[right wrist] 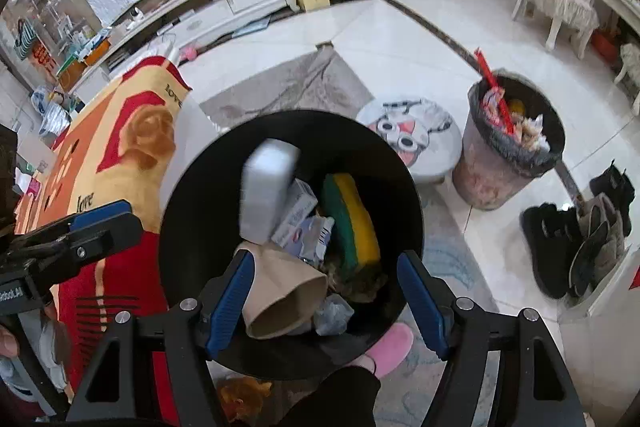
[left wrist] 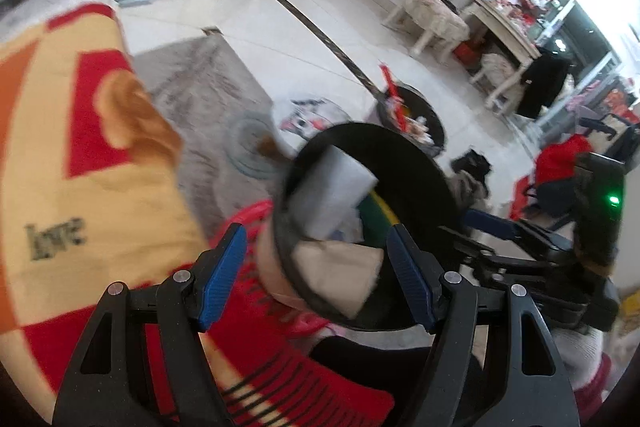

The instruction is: Collect trash

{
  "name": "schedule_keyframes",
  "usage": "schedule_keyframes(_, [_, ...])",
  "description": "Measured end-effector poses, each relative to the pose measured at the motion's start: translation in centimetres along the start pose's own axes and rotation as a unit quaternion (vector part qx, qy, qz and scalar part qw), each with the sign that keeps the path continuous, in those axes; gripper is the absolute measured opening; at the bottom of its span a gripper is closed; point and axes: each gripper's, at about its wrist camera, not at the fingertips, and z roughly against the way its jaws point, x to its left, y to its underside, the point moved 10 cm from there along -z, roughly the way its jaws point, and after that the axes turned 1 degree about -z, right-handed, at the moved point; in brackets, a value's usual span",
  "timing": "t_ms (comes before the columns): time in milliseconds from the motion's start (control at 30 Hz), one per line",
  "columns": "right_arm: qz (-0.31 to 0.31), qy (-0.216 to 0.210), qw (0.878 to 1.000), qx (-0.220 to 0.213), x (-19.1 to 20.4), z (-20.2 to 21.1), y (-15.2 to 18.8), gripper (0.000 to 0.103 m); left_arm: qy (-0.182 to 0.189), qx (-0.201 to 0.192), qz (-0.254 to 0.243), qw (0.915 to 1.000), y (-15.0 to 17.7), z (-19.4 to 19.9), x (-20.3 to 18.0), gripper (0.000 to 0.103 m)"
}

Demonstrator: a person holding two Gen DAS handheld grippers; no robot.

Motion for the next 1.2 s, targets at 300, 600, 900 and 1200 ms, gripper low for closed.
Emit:
schedule_keyframes(300, [0.009, 0.02, 0.996, -0.088, 3.5, 3.4, -1.0, 0.071, -0.083, -0.078, -0.003, 0.9935, 0.5, 5.2, 3.1, 0.072])
schedule_keyframes(600, [0.047, 0.081, 0.979, -0.181, 7.4, 7.8, -1.3, 0.074, -0.103, -0.141, -0.015, 0.9846, 1.8, 10.1, 4.1, 0.072])
schedule_keyframes(900, [0.042, 0.074, 0.969, -0.231, 9.5, 11.5, -0.9, 0.082, -0.104, -0.173, -0.032, 0.9789, 2.5, 12.4, 3.2, 0.072])
schedule_keyframes(1200, [0.038, 0.068, 0.969, -0.234, 10.2, 12.2, -0.4, 0.083, -0.104, -0.195, -0.037, 0.9744, 2.8, 13.9, 3.2, 0.072])
